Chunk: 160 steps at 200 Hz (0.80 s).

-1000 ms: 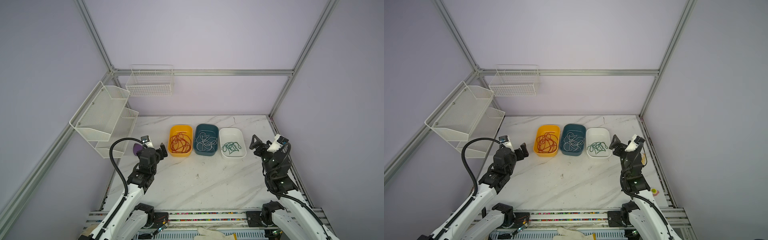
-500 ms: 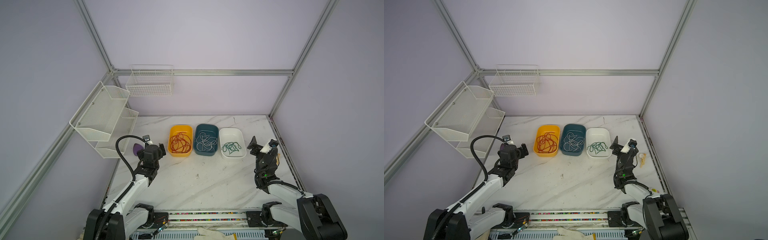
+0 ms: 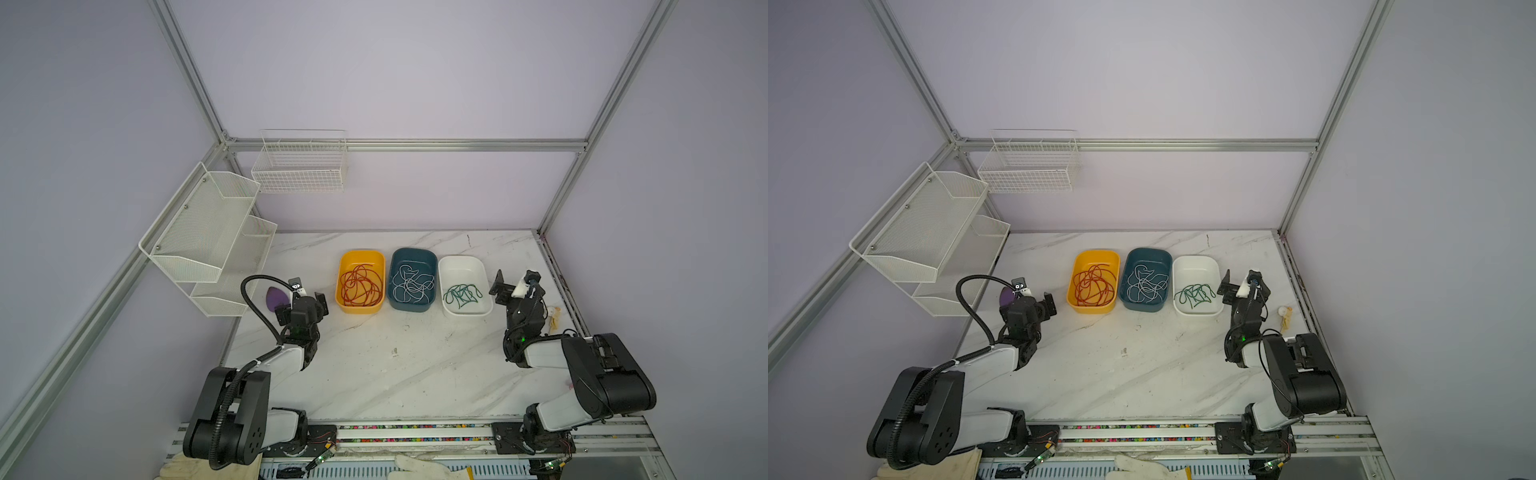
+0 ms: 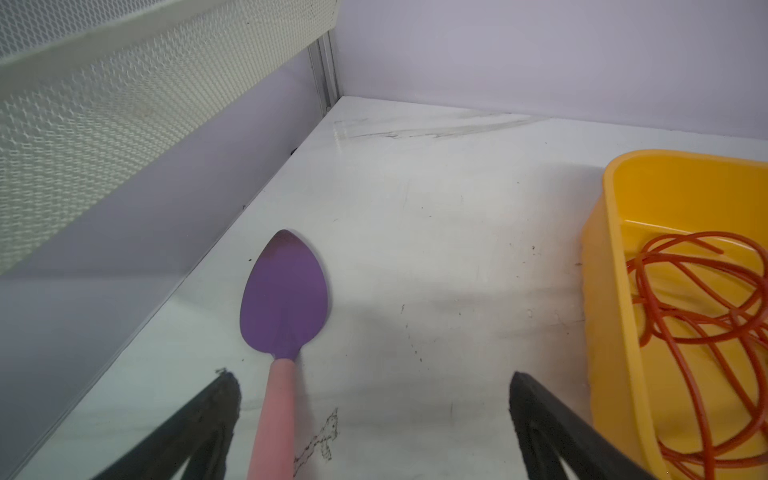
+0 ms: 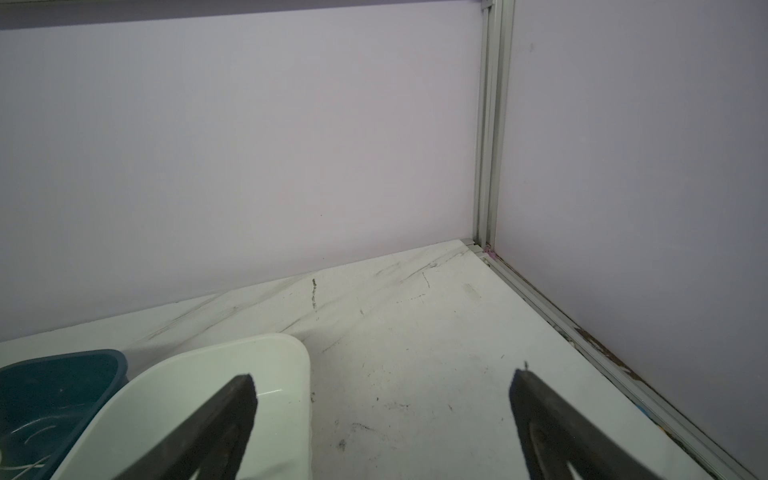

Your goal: Untangle the cables

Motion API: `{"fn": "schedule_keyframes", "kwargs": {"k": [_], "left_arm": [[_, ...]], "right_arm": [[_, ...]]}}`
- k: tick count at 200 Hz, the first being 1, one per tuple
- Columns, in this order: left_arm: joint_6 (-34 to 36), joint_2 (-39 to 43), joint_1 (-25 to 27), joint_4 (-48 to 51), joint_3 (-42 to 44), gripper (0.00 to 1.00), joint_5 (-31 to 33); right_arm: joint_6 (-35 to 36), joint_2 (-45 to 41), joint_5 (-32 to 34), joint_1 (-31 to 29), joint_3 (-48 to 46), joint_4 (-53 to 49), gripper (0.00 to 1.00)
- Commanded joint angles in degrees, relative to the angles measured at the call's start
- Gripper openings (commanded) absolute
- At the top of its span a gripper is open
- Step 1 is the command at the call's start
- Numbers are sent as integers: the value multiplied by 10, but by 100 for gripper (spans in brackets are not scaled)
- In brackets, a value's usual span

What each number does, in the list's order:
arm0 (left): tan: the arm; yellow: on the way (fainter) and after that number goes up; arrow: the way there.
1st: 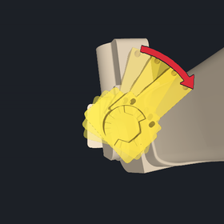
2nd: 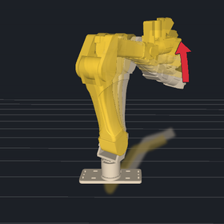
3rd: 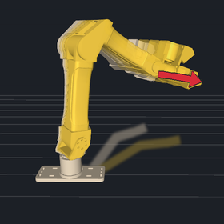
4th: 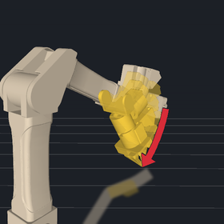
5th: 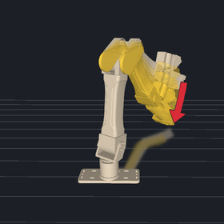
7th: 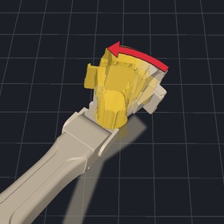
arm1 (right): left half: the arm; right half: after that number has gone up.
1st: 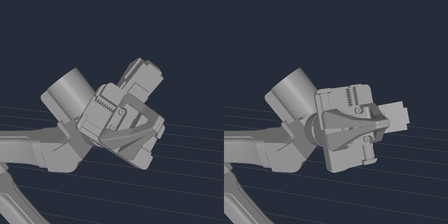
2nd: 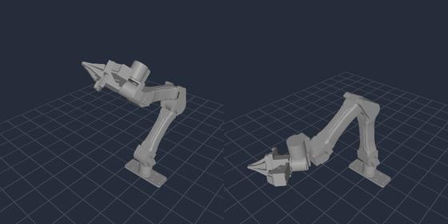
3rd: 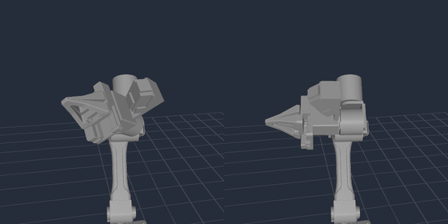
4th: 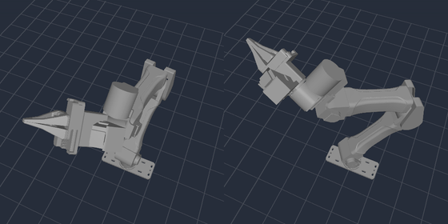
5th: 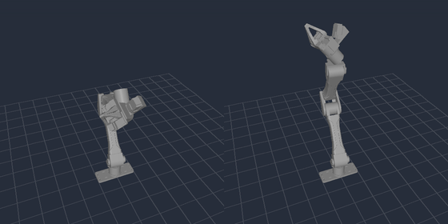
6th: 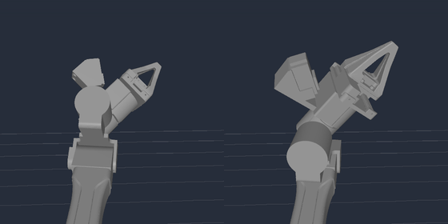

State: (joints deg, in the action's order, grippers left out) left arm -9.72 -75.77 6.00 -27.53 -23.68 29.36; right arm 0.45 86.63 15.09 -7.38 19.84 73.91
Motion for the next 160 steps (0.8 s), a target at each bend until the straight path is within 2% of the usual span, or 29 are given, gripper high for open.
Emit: {"fn": "schedule_keyframes", "kwargs": {"k": [1,23,42,75,98,160], "left_arm": [[9,-1,-6,-85,3,100,1],[22,6,-6,-85,4,100,10],[34,16,-9,-93,9,100,49],[34,1,-17,-120,15,100,-2],[50,-7,-22,-148,19,100,-6],[38,-31,-45,-182,25,100,-32]], "right_arm": [[10,-1,-28,10,9,30,98],[19,-1,-52,17,-5,45,98],[15,7,-55,18,-7,46,98],[6,32,-62,29,-8,67,98],[11,50,-69,31,-9,88,98],[-3,152,-86,44,-1,164,98]]}}
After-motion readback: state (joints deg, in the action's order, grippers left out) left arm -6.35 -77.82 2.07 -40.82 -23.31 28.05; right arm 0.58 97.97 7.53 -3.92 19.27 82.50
